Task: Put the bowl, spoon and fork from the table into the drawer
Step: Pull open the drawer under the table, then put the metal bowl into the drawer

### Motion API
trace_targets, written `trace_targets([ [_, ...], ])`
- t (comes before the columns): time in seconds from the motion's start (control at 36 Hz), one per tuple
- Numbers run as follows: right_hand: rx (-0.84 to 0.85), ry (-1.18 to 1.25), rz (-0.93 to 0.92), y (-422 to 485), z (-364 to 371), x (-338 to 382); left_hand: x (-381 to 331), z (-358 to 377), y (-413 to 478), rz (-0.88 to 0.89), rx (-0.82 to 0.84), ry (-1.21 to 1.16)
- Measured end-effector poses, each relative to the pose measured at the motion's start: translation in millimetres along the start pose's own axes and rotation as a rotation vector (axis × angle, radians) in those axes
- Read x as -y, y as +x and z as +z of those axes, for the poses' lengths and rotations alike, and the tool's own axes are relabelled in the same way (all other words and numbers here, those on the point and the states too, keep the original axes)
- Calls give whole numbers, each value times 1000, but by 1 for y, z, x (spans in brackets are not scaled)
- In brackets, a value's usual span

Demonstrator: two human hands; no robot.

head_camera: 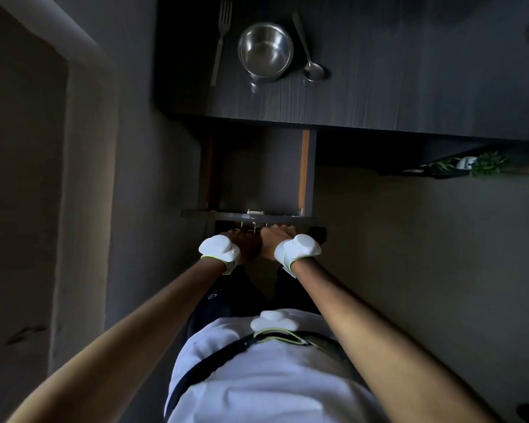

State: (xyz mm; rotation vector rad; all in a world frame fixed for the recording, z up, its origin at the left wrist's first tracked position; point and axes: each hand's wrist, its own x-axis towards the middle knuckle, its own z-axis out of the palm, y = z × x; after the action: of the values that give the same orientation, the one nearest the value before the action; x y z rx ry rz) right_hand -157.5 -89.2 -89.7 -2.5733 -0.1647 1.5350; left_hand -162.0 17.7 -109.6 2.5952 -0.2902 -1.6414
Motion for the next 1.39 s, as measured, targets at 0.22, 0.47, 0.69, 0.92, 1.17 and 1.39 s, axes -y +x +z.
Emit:
trace_targets([
  [0.22,-139,-60,-38,-27,-95,9,-9,-97,-25,-122,-182,163],
  [0.47,-655,176,82,3,-227,2,-8,-237,-11,-157,-748,-210],
  [0.69,-731,547,170,62,-261,-10,-7,-283,47,-130,-745,-579],
  [0.92,-774,597,150,49,-227,-8,-10,-247,27,-115,-805,-630],
  [1.17,-504,677,153,26,-125,-8,-4,-145,0,-171,-588,-679],
  [1.39,-475,648,179,68,-115,-16,5,-128,42,-135,-466,-953],
])
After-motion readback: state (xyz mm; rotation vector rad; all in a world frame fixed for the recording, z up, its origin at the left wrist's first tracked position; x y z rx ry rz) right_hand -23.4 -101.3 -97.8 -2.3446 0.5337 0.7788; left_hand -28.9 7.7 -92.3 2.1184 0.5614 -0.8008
